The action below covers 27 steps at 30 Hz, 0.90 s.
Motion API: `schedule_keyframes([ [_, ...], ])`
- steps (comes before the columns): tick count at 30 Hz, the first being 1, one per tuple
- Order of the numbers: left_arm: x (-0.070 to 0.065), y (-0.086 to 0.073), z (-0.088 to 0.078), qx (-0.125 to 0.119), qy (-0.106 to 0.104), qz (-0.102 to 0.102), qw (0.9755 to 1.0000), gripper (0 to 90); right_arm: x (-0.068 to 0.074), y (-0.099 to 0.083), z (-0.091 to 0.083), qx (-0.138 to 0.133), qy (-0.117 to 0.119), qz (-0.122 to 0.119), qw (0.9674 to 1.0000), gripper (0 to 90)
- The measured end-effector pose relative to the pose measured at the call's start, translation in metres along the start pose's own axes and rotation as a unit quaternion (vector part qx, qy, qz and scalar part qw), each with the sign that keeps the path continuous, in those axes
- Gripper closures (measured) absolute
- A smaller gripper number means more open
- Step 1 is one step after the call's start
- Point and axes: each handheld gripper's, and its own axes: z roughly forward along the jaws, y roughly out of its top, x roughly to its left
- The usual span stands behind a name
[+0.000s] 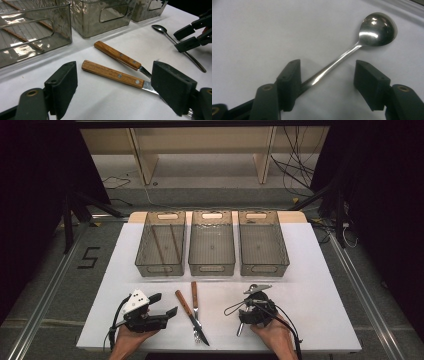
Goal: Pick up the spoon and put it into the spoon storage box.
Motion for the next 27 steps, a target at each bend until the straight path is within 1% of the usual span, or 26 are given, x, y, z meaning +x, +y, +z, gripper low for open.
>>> schedule_keyframes([
  [5, 0.000, 0.000, 0.001, 0.004, 0.000, 0.003, 1.0000, 21.2, -0.003, -0.002, -0.002, 0.003, 0.003, 0.006, 1.0000, 47.5],
  [11, -0.001, -0.001, 0.000, 0.003, 0.000, 0.004, 1.0000, 21.2, -0.009, -0.004, -0.005, 0.010, 0.004, 0.015, 0.9998, 59.1],
  [17, -0.001, -0.001, -0.001, 0.002, -0.001, 0.006, 1.0000, 21.2, -0.016, -0.006, -0.007, 0.009, 0.006, 0.018, 0.9998, 68.8],
  [19, -0.001, -0.001, -0.001, 0.006, -0.002, 0.009, 0.9999, 21.2, -0.017, -0.006, -0.008, 0.011, 0.006, 0.018, 0.9998, 69.9],
  [23, -0.002, -0.001, -0.001, 0.005, -0.005, 0.008, 0.9999, 21.2, -0.018, -0.006, -0.008, 0.011, 0.003, 0.018, 0.9998, 71.9],
  [27, -0.003, -0.001, -0.001, 0.005, -0.006, 0.009, 0.9999, 21.2, -0.022, -0.007, -0.010, 0.018, 0.004, 0.019, 0.9996, 74.8],
])
